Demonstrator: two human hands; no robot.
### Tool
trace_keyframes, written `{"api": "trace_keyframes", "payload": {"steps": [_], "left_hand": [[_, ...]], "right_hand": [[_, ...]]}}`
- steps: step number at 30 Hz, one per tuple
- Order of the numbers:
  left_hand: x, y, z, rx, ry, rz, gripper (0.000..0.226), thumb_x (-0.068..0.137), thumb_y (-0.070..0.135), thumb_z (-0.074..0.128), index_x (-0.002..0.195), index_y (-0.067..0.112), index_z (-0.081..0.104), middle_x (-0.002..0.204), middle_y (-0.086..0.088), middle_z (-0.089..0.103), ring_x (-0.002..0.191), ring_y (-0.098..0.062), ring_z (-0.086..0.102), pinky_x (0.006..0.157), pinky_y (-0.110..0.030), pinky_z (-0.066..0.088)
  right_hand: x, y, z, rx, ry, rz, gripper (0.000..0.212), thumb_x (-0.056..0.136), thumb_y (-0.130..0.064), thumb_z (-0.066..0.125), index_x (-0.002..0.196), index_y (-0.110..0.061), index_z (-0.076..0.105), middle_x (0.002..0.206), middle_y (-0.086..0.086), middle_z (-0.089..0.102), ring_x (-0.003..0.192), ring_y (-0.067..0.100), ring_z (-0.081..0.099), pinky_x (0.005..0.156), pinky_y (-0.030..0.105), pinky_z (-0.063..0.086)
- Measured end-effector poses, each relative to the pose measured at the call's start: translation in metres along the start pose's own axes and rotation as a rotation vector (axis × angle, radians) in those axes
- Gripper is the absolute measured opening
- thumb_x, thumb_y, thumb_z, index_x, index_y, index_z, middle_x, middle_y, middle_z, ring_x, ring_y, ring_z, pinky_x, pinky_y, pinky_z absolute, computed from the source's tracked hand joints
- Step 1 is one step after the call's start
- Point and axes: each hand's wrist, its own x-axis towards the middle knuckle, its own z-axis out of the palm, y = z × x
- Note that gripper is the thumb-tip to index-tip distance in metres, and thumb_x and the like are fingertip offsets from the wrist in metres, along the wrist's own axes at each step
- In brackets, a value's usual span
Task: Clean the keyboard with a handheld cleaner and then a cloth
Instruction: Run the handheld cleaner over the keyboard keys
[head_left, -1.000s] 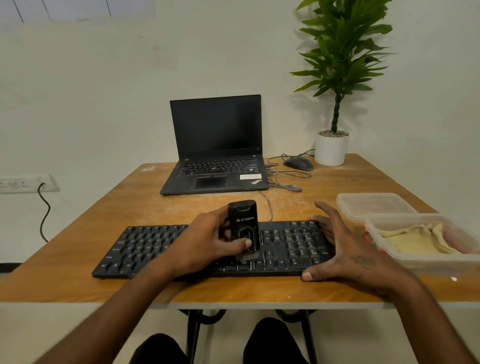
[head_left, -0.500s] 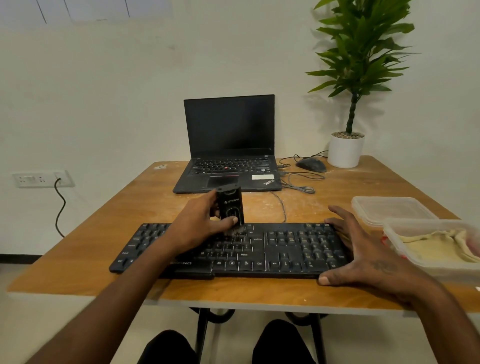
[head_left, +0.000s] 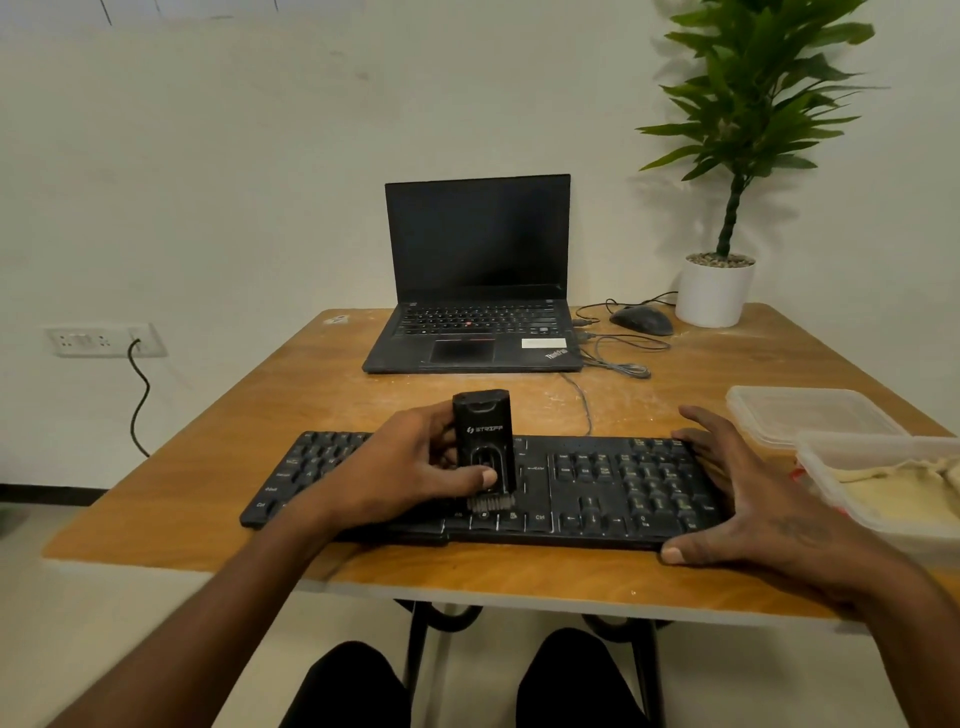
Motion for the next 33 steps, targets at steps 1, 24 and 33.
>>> {"api": "trace_keyframes", "payload": {"steps": [1,24,33], "left_hand": [[-0.004,-0.002,-0.001,-0.006,-0.003,-0.001,0.057,0.09,0.018,0.081,0.136,0.035,0.052,0.117,0.007,0.074,0.111,-0.011,0.071,0.09,-0.026,0.06],[-0.033,-0.013,-0.04,0.025,-0.014,-0.068,0.05,0.089,0.016,0.082,0.133,0.025,0.06,0.119,0.008,0.076,0.111,-0.018,0.072,0.089,-0.031,0.062],[-0.043,-0.028,-0.055,0.096,0.047,-0.055,0.049,0.09,0.017,0.082,0.133,0.027,0.06,0.118,0.015,0.074,0.109,-0.008,0.071,0.087,-0.024,0.059]], "right_hand": [[-0.001,-0.001,0.0,-0.001,0.0,-0.001,0.137,0.039,-0.062,0.096,0.142,-0.066,0.006,0.143,-0.03,0.032,0.121,-0.008,0.04,0.091,0.012,0.033],[-0.001,-0.009,0.001,0.015,-0.02,0.021,0.137,0.033,-0.062,0.096,0.141,-0.066,0.012,0.146,-0.03,0.034,0.133,0.001,0.038,0.101,0.02,0.038],[-0.001,-0.011,0.002,-0.039,-0.011,0.052,0.136,0.033,-0.064,0.096,0.138,-0.071,0.009,0.136,-0.04,0.032,0.133,0.005,0.038,0.115,0.039,0.033]]}}
